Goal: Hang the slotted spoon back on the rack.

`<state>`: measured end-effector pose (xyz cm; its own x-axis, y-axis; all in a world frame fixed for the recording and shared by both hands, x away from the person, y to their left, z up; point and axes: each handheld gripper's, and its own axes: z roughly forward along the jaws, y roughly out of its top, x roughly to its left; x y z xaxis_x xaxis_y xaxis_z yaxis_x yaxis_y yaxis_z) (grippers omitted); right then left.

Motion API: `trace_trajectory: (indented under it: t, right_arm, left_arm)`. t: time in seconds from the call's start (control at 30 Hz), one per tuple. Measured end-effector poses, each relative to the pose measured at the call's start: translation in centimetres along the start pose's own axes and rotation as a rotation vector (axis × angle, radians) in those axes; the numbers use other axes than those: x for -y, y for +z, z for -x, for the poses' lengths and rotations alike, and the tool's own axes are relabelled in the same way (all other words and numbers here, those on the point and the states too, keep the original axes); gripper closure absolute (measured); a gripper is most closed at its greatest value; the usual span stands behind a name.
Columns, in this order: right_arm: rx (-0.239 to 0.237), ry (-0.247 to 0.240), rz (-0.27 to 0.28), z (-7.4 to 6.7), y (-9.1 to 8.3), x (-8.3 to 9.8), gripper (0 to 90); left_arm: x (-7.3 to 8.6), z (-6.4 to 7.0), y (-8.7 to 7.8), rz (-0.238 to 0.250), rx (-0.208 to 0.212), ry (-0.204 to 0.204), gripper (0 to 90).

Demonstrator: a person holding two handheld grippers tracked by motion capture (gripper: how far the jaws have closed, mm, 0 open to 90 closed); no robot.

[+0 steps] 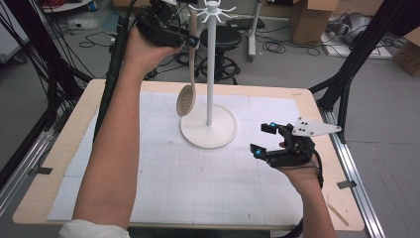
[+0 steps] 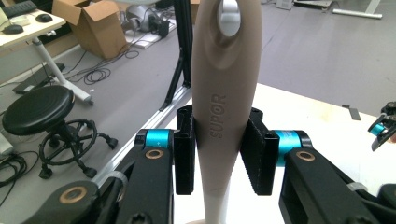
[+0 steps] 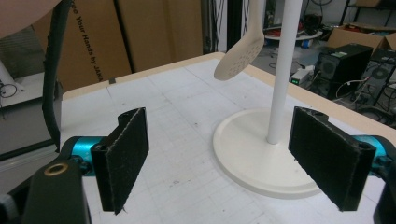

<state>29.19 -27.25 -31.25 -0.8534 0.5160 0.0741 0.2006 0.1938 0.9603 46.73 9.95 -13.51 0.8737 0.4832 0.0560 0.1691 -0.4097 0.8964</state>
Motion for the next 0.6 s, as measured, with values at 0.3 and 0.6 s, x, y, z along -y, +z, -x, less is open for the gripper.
trace_trajectory:
  t: [0.3, 0.6]
  right_arm:
    - [0.003, 0.000, -0.003, 0.0, 0.0, 0.1, 19.4]
    - [-0.006, -0.003, -0.009, -0.1, 0.3, 0.0, 19.4]
  left_arm:
    - [1.5, -0.6, -0.7, 0.016, -0.011, -0.037, 48.3]
    - [5.0, -1.0, -2.1, 0.076, 0.038, -0.083, 45.2]
